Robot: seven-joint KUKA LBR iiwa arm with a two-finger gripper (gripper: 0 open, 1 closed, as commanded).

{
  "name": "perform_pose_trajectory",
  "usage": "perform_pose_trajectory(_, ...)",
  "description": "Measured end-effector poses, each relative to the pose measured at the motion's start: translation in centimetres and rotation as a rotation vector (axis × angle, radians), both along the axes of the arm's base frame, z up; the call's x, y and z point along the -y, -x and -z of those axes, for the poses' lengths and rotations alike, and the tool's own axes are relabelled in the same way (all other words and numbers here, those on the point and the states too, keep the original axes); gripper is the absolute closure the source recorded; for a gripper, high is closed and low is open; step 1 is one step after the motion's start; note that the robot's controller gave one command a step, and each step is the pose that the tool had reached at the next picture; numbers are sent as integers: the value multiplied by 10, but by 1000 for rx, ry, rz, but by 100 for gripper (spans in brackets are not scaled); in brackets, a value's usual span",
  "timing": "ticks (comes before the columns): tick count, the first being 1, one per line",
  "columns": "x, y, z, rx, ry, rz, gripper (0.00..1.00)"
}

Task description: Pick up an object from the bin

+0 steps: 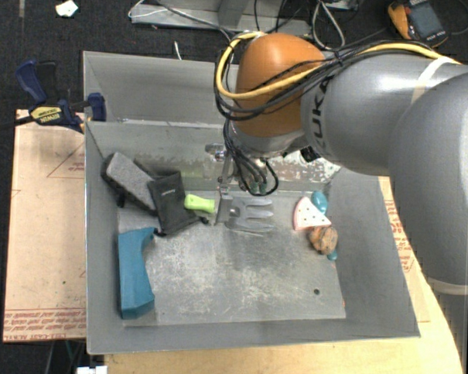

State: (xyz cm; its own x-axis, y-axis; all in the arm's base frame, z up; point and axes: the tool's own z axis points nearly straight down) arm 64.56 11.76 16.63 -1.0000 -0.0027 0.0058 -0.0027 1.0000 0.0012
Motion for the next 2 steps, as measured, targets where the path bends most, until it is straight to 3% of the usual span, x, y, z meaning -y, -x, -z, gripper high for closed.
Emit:
perform_pose_trajectory(1,0,-2,-5,8,-1,2,0)
perform_pose_trajectory(2,12,-1,69,11,-3,36,0)
